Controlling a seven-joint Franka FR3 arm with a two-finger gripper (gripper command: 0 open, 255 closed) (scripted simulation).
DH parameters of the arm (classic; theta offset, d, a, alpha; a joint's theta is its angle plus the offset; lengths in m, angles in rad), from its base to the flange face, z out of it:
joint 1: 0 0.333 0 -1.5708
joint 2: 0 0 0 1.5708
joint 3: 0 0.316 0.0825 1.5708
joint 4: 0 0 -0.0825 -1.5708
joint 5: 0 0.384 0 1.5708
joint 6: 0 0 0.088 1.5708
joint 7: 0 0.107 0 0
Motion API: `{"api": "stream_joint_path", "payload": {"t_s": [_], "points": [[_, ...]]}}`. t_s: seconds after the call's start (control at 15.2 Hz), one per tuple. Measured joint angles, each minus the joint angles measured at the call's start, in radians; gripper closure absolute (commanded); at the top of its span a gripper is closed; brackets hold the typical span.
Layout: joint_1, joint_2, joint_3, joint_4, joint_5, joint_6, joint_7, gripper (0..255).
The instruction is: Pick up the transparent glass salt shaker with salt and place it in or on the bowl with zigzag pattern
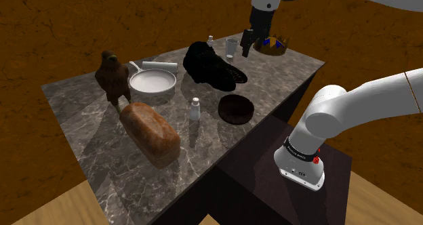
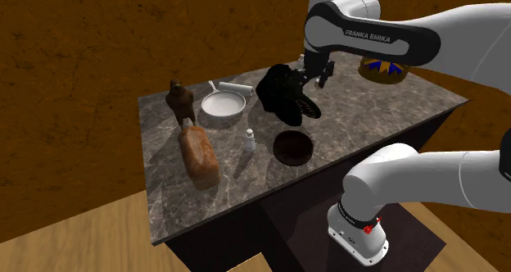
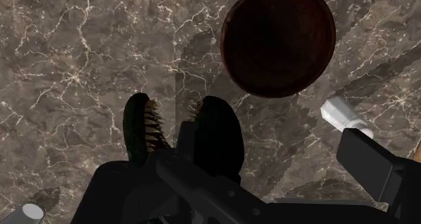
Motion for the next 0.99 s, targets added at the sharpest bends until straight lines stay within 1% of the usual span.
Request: {"api": "stream_joint_path", "payload": {"t_s": [0.13, 0.26, 0.66, 0.92, 0.99], "points": [[0.003, 0.000, 0.003, -0.014, 0.005, 0.018, 0.005, 0], [0.014, -0.001, 0.012, -0.062, 0.023, 0.079, 0.019, 0], [0.061, 0.038, 0.058, -0.198, 0.092, 0.312, 0.075, 0], [0.095, 0.101, 0.092, -0.270, 0.137, 0.489, 0.108, 0], [0.102, 0.130, 0.102, -0.269, 0.147, 0.529, 0.116, 0]]}}
